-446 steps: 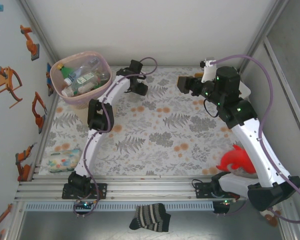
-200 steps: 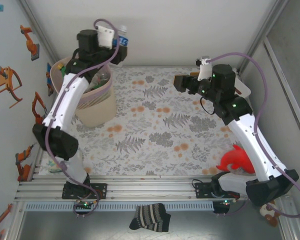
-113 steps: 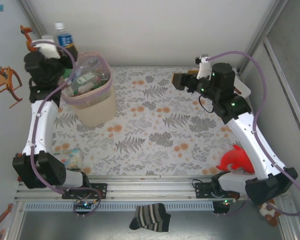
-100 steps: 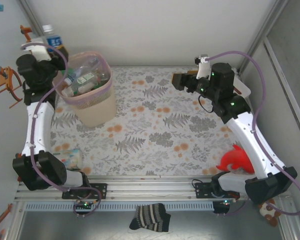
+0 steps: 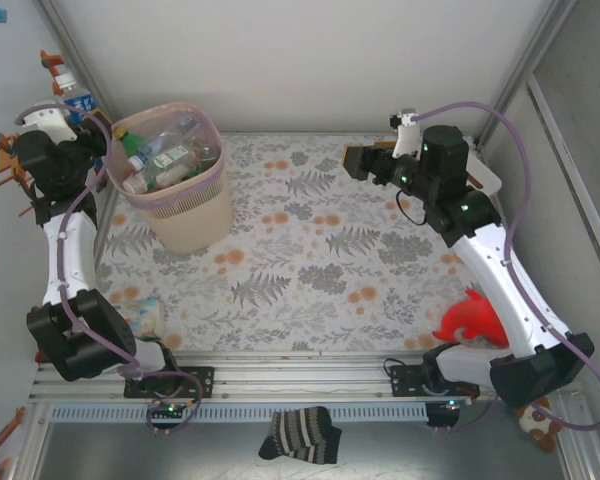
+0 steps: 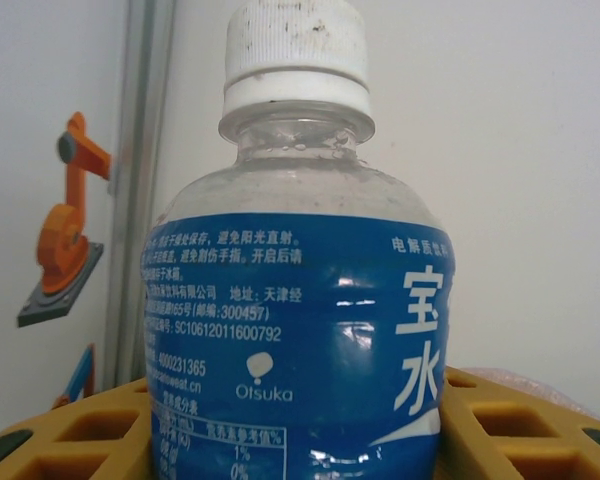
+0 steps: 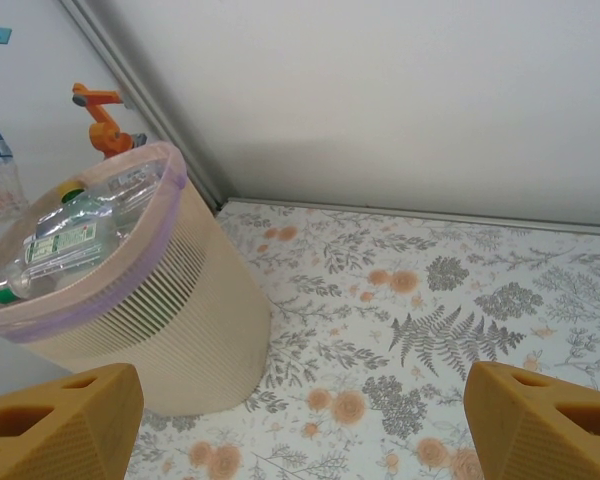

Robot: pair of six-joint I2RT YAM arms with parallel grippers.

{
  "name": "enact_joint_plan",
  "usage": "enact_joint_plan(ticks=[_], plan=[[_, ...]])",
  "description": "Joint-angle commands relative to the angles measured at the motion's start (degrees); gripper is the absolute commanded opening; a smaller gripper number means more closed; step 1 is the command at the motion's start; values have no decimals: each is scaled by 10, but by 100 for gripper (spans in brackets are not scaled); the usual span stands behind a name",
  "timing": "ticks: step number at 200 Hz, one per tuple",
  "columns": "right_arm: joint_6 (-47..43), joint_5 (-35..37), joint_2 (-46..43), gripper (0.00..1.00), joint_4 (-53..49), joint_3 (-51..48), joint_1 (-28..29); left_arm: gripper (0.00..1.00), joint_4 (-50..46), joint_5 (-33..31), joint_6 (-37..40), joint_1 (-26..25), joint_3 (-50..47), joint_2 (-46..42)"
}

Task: Put the plastic bottles in the bin

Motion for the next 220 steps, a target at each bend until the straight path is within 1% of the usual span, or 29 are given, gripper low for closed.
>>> enact_joint_plan(ticks=[1, 16, 53, 80, 92, 114, 123, 136, 160, 180, 189, 203, 220], plan=[[3, -3, -3, 83, 16, 8, -3, 34, 51, 53, -14, 2, -15, 19], [3, -3, -3, 83, 17, 7, -4, 34, 67, 78, -21, 2, -22, 33], [2, -1, -2, 83, 18, 6, -4, 35, 103, 109, -30, 2, -47, 52], [2, -2, 2, 83, 20, 7, -4, 36, 112, 116, -25, 1, -62, 56], [2, -3, 3, 83, 20, 8, -4, 39, 122, 112, -22, 1, -79, 51], [3, -5, 5, 83, 23, 9, -4, 48, 128, 112, -16, 1, -95, 44], [3, -6, 6, 83, 23, 10, -4, 54, 126, 112, -13, 1, -97, 42], [3, -8, 8, 83, 24, 11, -4, 65, 120, 103, -8, 1, -98, 37], [3, -9, 7, 83, 26, 10, -4, 71, 114, 107, -2, 2, -87, 26], [3, -9, 7, 83, 27, 9, -4, 72, 99, 117, -1, 1, -71, 22], [3, -10, 6, 83, 28, 8, -4, 70, 92, 122, 0, 1, -66, 20], [3, -11, 6, 83, 29, 7, -4, 64, 81, 127, 3, 1, -58, 17], [3, -11, 6, 83, 31, 6, -4, 61, 61, 136, 10, 1, -42, 18]])
